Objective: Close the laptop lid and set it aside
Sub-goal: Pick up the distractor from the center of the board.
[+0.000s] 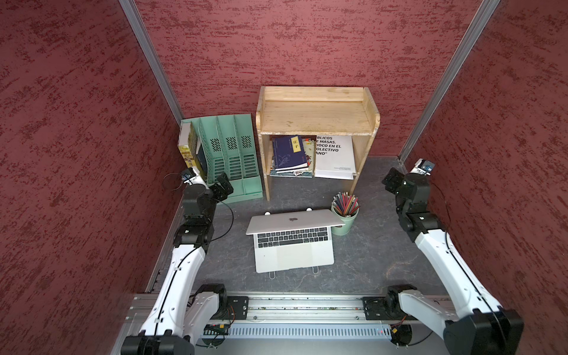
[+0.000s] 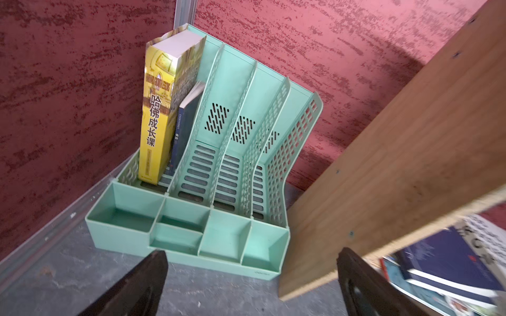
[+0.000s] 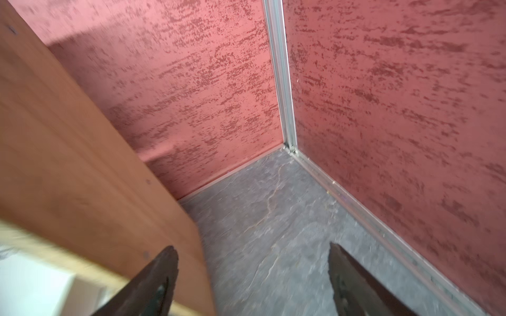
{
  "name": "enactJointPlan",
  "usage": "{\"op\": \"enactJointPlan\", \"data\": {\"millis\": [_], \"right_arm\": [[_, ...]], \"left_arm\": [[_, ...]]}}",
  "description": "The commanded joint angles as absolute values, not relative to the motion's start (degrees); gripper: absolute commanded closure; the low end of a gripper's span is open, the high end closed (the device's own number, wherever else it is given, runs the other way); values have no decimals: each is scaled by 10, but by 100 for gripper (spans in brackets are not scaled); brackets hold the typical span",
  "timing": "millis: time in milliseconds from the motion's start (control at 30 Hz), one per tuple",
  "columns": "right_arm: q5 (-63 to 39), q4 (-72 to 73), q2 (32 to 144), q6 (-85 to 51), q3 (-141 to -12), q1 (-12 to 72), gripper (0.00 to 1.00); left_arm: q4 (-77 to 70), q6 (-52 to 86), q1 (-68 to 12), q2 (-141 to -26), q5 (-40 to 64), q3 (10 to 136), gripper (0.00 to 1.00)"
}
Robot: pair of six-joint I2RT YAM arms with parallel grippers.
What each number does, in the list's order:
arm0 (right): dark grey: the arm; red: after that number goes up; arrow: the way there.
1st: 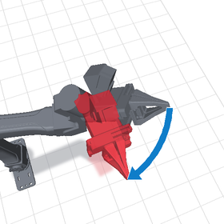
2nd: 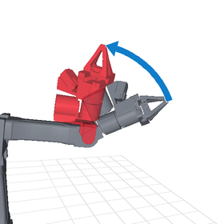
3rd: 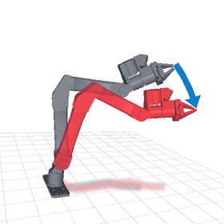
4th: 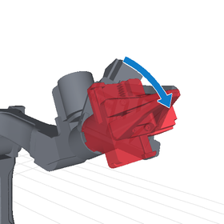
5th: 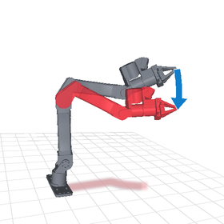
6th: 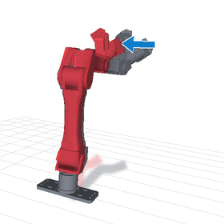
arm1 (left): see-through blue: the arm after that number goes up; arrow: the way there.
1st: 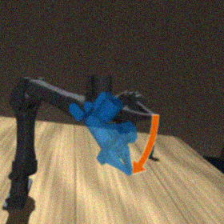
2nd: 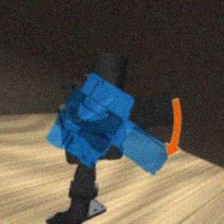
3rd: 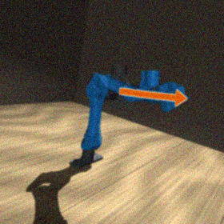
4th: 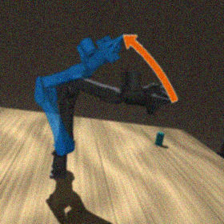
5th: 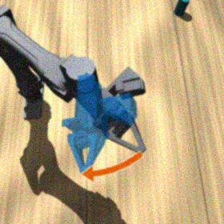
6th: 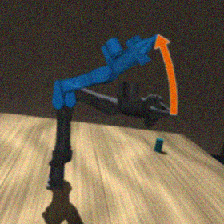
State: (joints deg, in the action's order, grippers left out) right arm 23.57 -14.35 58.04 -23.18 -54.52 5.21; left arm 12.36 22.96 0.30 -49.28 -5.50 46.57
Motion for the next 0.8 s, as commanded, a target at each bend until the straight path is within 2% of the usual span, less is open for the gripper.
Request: {"op": "enactJointPlan", "data": {"millis": [0,100,200,300,433,767], "right_arm": [[157,-429,550,-351,-553,54,13],[118,-553,557,-415,-596,55,14],[48,-656,590,-456,-656,56,33],[-22,-688,590,-509,-669,74,38],[-19,-714,605,-547,-688,110,37],[-27,-699,693,-583,-713,198,43]], "left_arm": [[319,276,-17,-456,-28,484,0],[367,281,-28,-435,-22,495,0],[379,297,-32,-424,-4,503,0],[364,314,-38,-422,5,506,0],[350,320,-48,-429,6,510,0],[331,331,-70,-423,-2,489,0]]}}
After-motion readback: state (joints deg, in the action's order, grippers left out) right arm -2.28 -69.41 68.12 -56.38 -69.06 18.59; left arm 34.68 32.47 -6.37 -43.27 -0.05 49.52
